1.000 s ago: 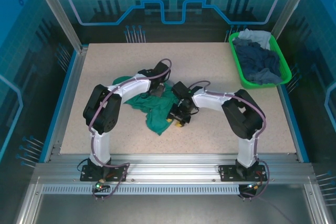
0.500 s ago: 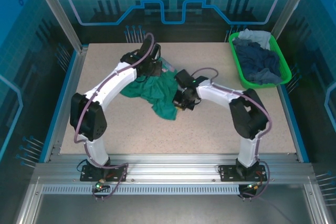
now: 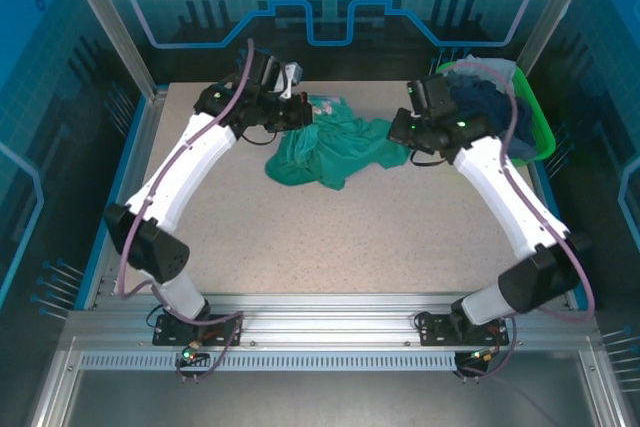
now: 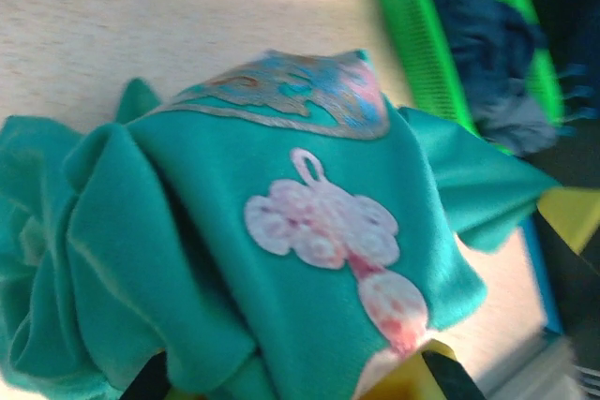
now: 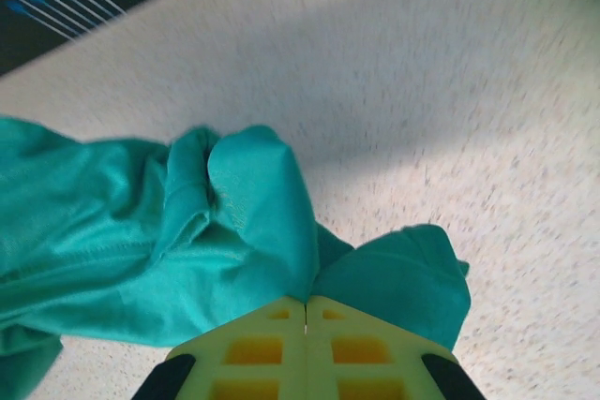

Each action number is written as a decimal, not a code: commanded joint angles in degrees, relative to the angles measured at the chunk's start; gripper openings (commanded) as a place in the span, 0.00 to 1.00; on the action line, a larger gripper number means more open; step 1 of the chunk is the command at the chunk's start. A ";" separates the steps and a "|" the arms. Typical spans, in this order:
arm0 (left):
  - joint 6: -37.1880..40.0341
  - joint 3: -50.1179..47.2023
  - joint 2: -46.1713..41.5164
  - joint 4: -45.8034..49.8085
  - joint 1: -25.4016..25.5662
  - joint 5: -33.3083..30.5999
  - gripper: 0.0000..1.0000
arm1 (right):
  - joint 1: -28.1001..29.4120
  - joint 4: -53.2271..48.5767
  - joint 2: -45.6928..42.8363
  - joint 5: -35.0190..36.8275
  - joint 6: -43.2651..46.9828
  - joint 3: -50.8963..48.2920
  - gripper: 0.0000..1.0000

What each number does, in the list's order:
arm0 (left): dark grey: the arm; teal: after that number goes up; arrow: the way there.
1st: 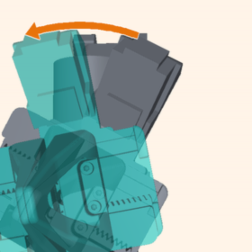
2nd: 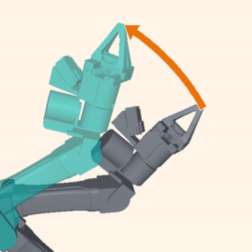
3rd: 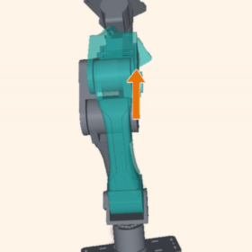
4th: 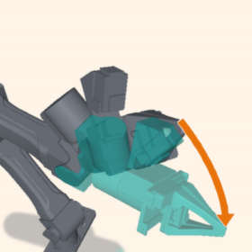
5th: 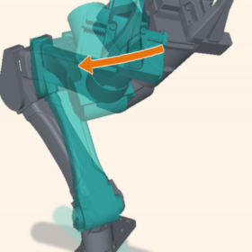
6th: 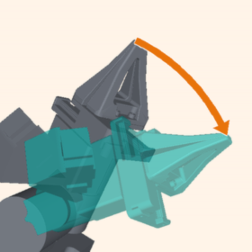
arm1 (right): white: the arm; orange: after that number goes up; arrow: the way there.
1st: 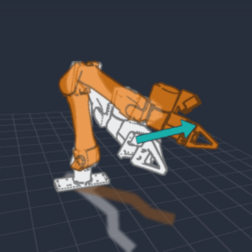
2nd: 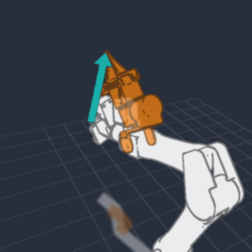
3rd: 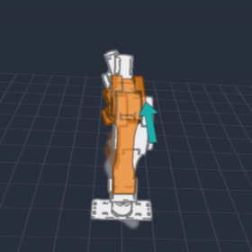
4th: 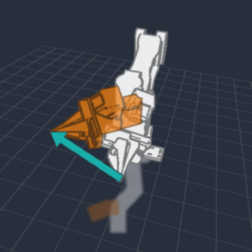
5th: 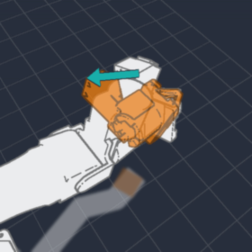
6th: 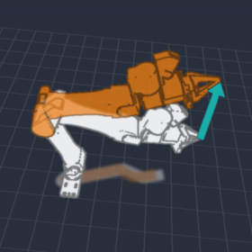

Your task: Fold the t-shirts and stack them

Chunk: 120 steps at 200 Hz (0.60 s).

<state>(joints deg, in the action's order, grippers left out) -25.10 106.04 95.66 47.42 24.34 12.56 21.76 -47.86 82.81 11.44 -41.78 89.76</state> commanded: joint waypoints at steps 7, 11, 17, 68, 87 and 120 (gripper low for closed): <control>-7.95 -6.93 -11.38 -11.65 1.49 16.34 0.00 | -1.23 -1.36 -9.67 7.88 6.77 3.09 0.00; -9.00 -8.10 -12.70 -13.71 1.77 17.49 0.00 | -1.41 -0.88 -11.05 8.63 7.19 3.20 0.00; -11.07 -9.93 -14.52 -16.79 2.28 18.82 0.00 | -1.57 0.09 -12.94 9.60 7.91 3.36 0.00; -31.92 -18.35 -20.35 -42.39 5.94 23.05 0.03 | -5.94 1.88 -13.70 10.03 10.63 15.18 0.00; -36.84 -18.82 -17.87 -43.39 3.81 21.37 0.00 | -7.59 4.00 -7.08 6.04 8.63 19.54 0.00; -44.69 -22.82 -11.73 -41.82 -6.63 17.30 0.00 | -5.88 4.67 15.33 -4.17 6.97 34.45 0.00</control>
<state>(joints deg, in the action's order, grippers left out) -60.88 87.11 79.33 6.90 24.95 33.19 14.96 -42.85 80.47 16.27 -33.43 115.63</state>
